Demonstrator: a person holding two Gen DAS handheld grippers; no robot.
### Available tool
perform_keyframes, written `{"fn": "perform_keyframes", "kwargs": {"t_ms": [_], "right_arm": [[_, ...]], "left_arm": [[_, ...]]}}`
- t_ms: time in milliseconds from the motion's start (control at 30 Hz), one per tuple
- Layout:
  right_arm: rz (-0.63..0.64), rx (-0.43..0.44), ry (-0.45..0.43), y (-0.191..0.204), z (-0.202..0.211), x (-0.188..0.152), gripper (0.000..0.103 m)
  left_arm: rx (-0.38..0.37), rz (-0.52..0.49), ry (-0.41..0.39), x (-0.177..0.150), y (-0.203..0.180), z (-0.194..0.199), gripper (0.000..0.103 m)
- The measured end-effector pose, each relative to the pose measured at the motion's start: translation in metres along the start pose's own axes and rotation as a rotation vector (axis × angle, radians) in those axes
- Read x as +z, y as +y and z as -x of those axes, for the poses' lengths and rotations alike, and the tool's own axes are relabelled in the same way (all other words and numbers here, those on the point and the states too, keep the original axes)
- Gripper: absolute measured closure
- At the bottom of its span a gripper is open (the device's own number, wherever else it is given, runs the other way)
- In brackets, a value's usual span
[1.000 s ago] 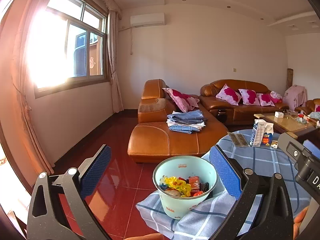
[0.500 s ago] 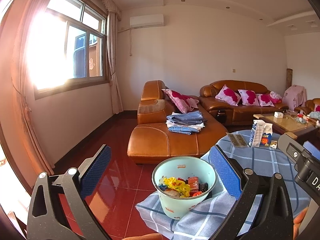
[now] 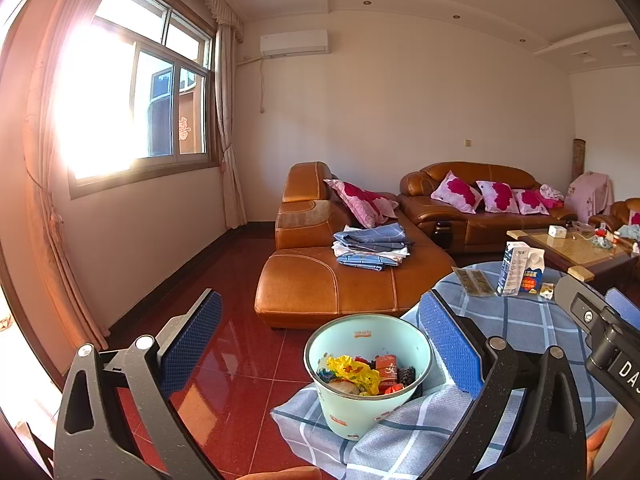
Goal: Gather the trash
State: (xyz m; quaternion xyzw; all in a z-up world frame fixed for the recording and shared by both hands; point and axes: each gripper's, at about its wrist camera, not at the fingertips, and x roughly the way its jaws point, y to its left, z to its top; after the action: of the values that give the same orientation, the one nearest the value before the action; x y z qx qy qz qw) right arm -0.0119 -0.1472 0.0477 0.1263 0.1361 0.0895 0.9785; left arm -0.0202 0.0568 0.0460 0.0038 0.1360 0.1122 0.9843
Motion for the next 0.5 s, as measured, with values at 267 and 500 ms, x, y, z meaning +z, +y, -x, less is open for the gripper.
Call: {"fn": "perform_keyframes", "kwargs": {"t_ms": [267, 500], "right_arm": [[0.001, 0.002, -0.004, -0.0002, 0.0020, 0.0000, 0.006], [0.002, 0.001, -0.005, -0.0007, 0.0028, -0.0001, 0.006]], "left_arm": [[-0.008, 0.017, 0.000, 0.0018, 0.0010, 0.0016, 0.006], [-0.050, 0.032, 0.006, 0.0010, 0.0035, 0.0027, 0.006]]}}
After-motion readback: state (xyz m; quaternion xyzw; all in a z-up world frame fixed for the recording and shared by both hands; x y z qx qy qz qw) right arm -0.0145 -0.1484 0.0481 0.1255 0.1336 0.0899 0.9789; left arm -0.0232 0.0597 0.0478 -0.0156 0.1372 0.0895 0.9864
